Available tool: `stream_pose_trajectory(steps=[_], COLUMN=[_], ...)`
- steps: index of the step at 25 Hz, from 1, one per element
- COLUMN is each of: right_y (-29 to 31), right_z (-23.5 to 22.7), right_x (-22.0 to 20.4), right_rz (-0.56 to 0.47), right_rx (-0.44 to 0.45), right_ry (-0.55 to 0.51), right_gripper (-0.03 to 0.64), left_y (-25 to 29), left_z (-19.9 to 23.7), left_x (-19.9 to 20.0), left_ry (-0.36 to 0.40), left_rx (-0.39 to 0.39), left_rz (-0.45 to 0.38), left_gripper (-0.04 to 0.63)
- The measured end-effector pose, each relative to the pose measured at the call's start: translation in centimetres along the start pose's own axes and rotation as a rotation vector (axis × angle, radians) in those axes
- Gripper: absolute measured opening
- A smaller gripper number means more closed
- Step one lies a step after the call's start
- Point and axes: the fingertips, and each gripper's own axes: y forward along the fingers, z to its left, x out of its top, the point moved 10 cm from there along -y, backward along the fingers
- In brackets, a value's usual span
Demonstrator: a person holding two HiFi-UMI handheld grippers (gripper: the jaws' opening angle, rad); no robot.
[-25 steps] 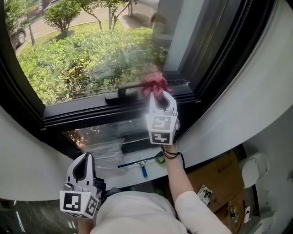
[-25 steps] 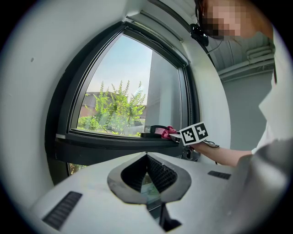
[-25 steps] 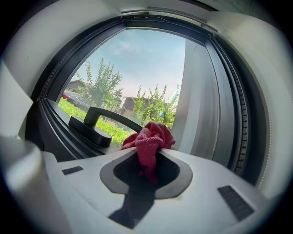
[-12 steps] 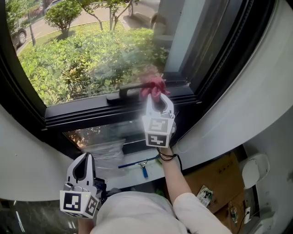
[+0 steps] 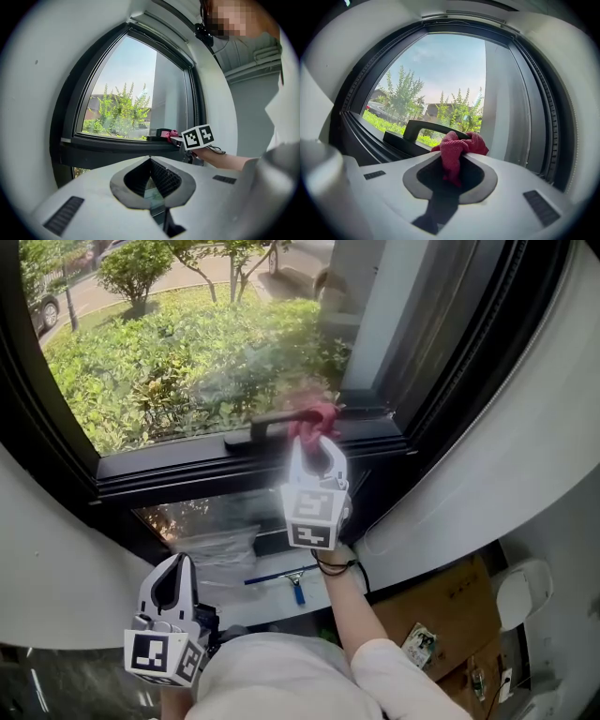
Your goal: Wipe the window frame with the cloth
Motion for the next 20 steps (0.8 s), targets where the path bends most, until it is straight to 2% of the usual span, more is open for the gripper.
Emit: stream_pose_trajectory(steps=[9, 15, 20], right_y=[0.0, -0.4, -1.0], right_z=[-0.4, -1.0, -2.1], right_x=[-0.1, -0.5, -0.6], right_rz=[-0.016, -0.07, -0.077], right_rx=[0.023, 0.06, 0.062], right_ry=[0.011, 0.042, 0.02], right_gripper=[0.071, 0.08, 0.081], left_y=[-0.3, -1.4, -2.3], left_z=[-0.1, 0.4, 0.7], left_x=[0.0, 0.2, 0.1], left_ry=[-0.004, -0.009, -0.014], left_rx=[-0.003, 0.04, 0.068], left_rz=[-0.005, -0.013, -0.005], left_gripper=[0.008, 0.008, 0.008])
